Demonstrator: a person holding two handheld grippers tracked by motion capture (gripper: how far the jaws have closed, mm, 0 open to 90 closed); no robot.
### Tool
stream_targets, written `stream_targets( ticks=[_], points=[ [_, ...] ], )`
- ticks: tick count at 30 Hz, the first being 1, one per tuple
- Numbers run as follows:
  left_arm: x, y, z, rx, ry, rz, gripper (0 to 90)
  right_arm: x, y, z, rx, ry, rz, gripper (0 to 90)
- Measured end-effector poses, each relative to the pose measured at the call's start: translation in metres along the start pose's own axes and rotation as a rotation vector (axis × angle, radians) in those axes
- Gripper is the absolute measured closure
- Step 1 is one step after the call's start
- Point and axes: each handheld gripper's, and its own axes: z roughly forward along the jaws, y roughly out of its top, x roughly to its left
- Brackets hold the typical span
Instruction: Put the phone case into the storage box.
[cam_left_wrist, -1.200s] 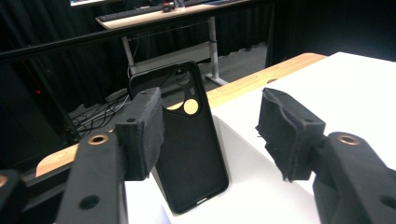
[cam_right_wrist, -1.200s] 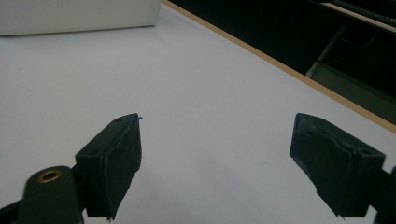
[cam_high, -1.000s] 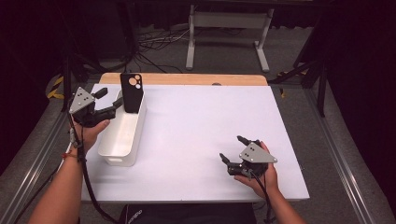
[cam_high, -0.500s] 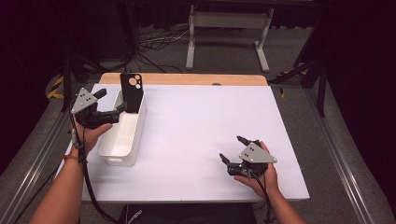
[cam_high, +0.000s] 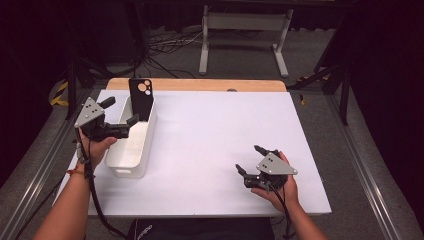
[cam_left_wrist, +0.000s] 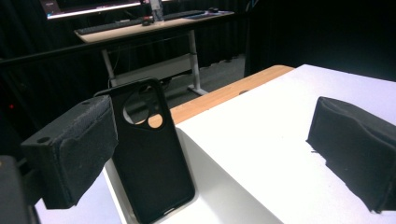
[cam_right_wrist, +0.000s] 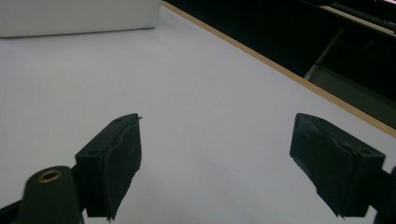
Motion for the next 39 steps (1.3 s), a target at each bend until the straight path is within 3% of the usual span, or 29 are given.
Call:
stream_targets(
  ticks=[14, 25, 39],
  points=[
    [-0.022, 0.004, -0.008, -0.036, -0.024, 0.061, 4.6, 0.0, 0.002, -0.004, -0.011, -0.002, 0.001, 17.5],
    [-0.038, 0.007, -0.012, -0.054, -0.061, 0.071, 4.3, 0.001, 0.003, -0.005, -0.016, -0.001, 0.002, 17.5],
    [-0.058, 0.011, -0.025, -0.074, -0.101, 0.111, 4.7, 0.002, 0.005, -0.006, -0.022, 0.0, 0.001, 17.5]
  ],
)
